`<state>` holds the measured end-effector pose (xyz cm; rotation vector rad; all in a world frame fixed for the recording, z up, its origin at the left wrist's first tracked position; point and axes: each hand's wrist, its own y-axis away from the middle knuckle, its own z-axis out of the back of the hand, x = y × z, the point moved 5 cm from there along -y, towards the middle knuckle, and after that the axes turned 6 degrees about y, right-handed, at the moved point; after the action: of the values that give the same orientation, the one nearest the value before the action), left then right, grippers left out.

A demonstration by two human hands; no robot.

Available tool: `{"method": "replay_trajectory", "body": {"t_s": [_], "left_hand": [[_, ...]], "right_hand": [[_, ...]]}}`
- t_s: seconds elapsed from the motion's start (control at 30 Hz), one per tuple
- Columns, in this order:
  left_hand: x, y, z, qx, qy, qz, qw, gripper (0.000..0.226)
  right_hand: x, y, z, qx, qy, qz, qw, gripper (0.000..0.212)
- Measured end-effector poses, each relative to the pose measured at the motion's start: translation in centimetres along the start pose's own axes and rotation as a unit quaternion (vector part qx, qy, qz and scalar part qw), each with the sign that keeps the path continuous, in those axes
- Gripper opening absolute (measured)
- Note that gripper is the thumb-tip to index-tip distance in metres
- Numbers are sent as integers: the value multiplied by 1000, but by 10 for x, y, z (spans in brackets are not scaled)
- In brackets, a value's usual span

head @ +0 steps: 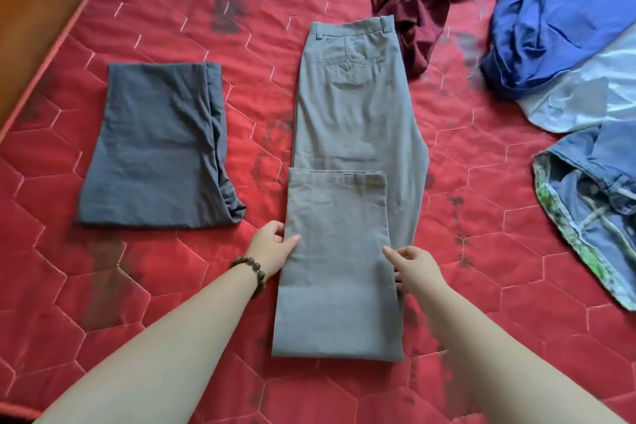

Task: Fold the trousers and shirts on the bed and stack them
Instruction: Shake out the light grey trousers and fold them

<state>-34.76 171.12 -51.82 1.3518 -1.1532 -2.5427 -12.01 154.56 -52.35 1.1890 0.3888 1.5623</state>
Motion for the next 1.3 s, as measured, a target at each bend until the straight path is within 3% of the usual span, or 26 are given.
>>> {"method": "replay_trajectory", "body": {"t_s": [0.17, 0.33, 0.47, 0.6, 0.7, 0.77, 0.87, 0.93, 1.0, 1.07, 1.17, 1.3], "left_hand": [[-10, -11, 0, -12, -46, -7, 999, 37], [-22, -18, -6, -23, -7, -40, 999, 34], [-26, -21, -13, -81, -24, -26, 996, 20], [-38, -34, -12, -129, -8, -26, 991, 23], [-46, -42, -10, -118, -18, -32, 992, 20], [-52, -37, -6, -150, -31, -57, 987, 22], [-78, -20, -16, -228, -186, -261, 919, 30], [-86, -21, -47, -136, -279, -328, 892, 43], [-77, -33, -78, -42, -407, -311, 858, 53], [-63, -48, -85, -21, -501, -289, 816, 57], [-43, -58, -67, -57, -524, -251, 812, 67], [-30, -46, -51, -92, -538, -225, 807, 72]], "right_hand": [[27, -7, 0, -6, 47, 63, 997, 13], [35, -8, 6, -102, 64, 109, 987, 10], [27, -15, 2, -58, 111, 74, 989, 10], [46, -23, 9, -75, 67, 123, 987, 7], [55, -27, 11, -64, 74, 138, 986, 9], [59, -22, 12, -106, 94, 151, 978, 9], [80, -5, 8, -244, 182, 281, 910, 27], [100, 1, -17, -232, 250, 389, 856, 37], [111, -8, -48, -147, 342, 444, 815, 48], [107, -24, -67, -84, 430, 442, 783, 57], [82, -43, -55, -125, 480, 409, 766, 62], [48, -37, -33, -196, 466, 327, 798, 65]]}}
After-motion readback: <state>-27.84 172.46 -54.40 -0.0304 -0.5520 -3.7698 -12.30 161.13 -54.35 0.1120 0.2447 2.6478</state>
